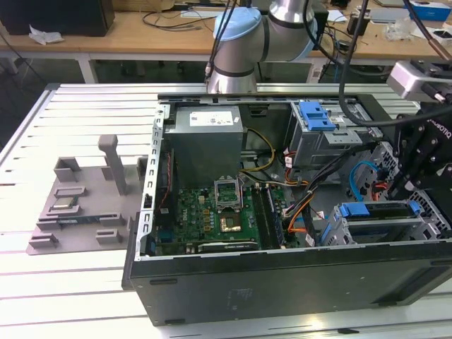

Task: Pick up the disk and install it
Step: 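Insert the first disk wire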

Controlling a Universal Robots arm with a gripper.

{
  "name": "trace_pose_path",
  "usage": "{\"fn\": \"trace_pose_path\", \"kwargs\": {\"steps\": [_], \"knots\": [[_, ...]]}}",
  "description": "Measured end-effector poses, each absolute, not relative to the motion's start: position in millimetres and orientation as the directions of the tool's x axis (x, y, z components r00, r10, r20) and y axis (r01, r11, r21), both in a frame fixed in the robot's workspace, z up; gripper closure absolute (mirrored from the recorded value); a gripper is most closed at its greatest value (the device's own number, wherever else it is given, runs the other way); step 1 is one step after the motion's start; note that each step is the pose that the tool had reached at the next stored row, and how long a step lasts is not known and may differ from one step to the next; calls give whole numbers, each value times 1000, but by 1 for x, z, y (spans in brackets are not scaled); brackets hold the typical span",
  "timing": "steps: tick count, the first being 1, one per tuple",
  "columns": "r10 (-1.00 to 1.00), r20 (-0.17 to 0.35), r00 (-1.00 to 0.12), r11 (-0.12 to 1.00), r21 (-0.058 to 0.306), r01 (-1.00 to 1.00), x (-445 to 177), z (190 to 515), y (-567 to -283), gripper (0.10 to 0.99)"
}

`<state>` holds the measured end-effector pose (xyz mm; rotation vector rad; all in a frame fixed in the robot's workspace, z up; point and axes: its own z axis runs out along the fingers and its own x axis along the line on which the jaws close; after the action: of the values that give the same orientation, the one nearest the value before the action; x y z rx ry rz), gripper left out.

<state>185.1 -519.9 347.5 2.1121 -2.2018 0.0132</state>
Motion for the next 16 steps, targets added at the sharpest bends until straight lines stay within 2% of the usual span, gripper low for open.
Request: {"fn": "trace_pose_path", "kwargs": {"steps": [16], "knots": [[-997,70,-18,22,56,-998,183,338,-525,918]]}}
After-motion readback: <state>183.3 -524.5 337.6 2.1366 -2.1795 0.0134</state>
